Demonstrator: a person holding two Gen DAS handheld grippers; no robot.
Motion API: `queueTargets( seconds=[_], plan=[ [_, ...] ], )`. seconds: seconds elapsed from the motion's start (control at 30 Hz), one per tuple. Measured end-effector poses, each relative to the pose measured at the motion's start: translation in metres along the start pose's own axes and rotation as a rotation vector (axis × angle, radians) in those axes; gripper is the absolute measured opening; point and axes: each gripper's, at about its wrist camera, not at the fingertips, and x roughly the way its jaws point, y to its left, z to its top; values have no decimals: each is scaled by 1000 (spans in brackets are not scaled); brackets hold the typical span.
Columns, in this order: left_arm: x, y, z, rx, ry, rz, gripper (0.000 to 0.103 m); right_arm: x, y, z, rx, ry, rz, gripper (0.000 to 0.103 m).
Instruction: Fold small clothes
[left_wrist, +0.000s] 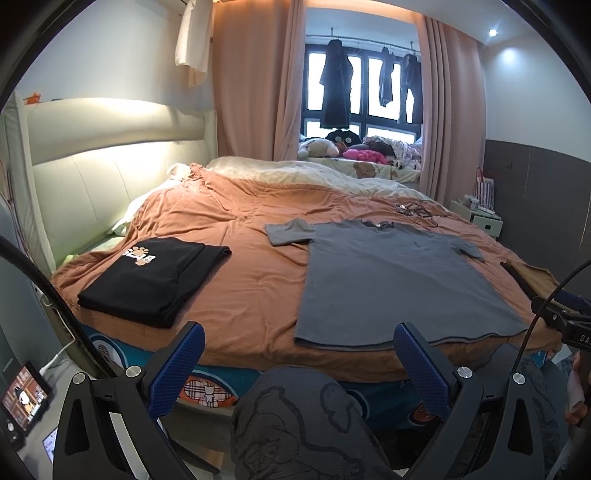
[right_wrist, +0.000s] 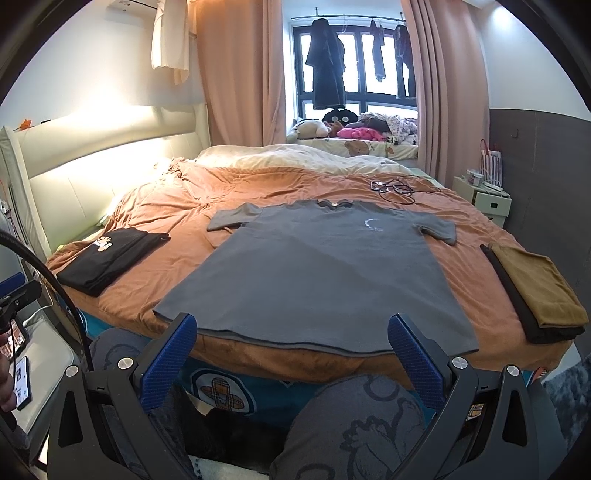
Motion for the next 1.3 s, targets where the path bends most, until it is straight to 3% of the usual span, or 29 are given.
queueTargets(
  seconds=[1.3],
  plan=[
    [2, -5, 6, 15, 9, -23, 103, 12, -6, 3, 25, -3, 32, 103]
  ],
)
